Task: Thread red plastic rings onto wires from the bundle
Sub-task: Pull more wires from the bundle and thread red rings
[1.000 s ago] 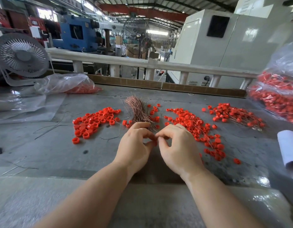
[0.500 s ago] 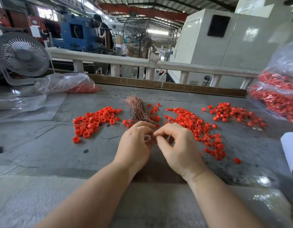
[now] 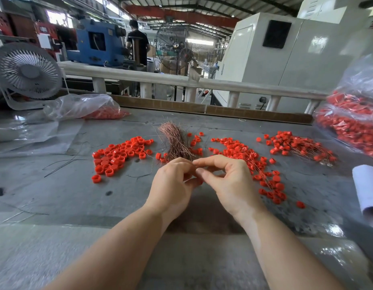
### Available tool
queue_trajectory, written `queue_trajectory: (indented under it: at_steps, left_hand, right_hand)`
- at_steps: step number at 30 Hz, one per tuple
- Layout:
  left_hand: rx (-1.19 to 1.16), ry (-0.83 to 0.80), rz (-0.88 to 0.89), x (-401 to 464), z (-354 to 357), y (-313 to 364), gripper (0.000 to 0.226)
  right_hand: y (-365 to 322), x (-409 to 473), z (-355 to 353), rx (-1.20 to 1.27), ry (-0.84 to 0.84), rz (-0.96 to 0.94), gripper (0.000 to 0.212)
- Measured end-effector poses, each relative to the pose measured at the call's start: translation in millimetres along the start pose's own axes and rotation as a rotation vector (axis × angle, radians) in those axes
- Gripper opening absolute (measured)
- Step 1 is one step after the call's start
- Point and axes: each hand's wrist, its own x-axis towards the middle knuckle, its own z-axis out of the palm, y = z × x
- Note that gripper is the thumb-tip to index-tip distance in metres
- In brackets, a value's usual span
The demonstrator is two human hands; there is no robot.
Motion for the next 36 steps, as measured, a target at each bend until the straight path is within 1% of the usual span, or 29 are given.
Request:
queue_trajectory:
  at_steps: [4,7,11,14,16,18,21,23,25,30,33,36]
  left_hand:
    - [0.006,-0.053,-0.002,-0.8,0.4,1.6,0.011]
    - [-0.041,-0.066,-0.019,-0.1,1.7,2.1,0.011]
    - [-0.096,-0.020,-0.108,0.2,2.7,1.7,0.009]
    - [-0.150,0.014,-0.189,0.0,1.1,1.2,0.009]
    - [-0.258,-0.016,-0.279,0.4,0.8,0.6,0.015]
    - [-0.412,-0.033,-0.371,1.0,-0.7,2.2,0.016]
    - [-0.696,-0.035,-0.468,0.8,-3.1,4.2,0.018]
    - [-0.801,-0.050,-0.505,1.1,-5.0,4.6,0.018]
    - [-0.890,-0.066,-0.543,1.8,-6.0,5.0,0.018]
    - [-1.092,-0.077,-0.622,4.1,-7.9,5.9,0.024]
    - [-1.134,-0.076,-0.628,4.5,-8.7,6.2,0.023]
    - [-1.137,-0.078,-0.626,4.0,-8.7,5.8,0.022]
  right_hand:
    - [1.2,1.0,0.5,-0.019,0.002,-0.009,0.021]
    - [2.5,1.8,1.0,-0.025,0.028,-0.018,0.023]
    - [3.6,3.6,0.2,0.125,0.140,-0.014,0.025]
    - [2.8,5.4,-2.1,0.220,0.293,-0.044,0.024]
    - [2.1,5.6,-4.5,0.180,0.408,-0.107,0.025]
    - [2.4,4.2,-6.3,0.072,0.474,-0.190,0.024]
    - [4.5,1.8,-6.7,-0.188,0.470,-0.316,0.012]
    - [6.2,1.2,-5.0,-0.303,0.439,-0.379,0.011]
    - [6.9,1.4,-3.5,-0.368,0.421,-0.420,0.010]
    - [8.0,1.7,-4.2,-0.416,0.437,-0.429,0.009]
    - [7.0,1.7,-5.6,-0.367,0.498,-0.414,0.010]
    - [6.6,2.0,-6.9,-0.290,0.553,-0.361,0.014]
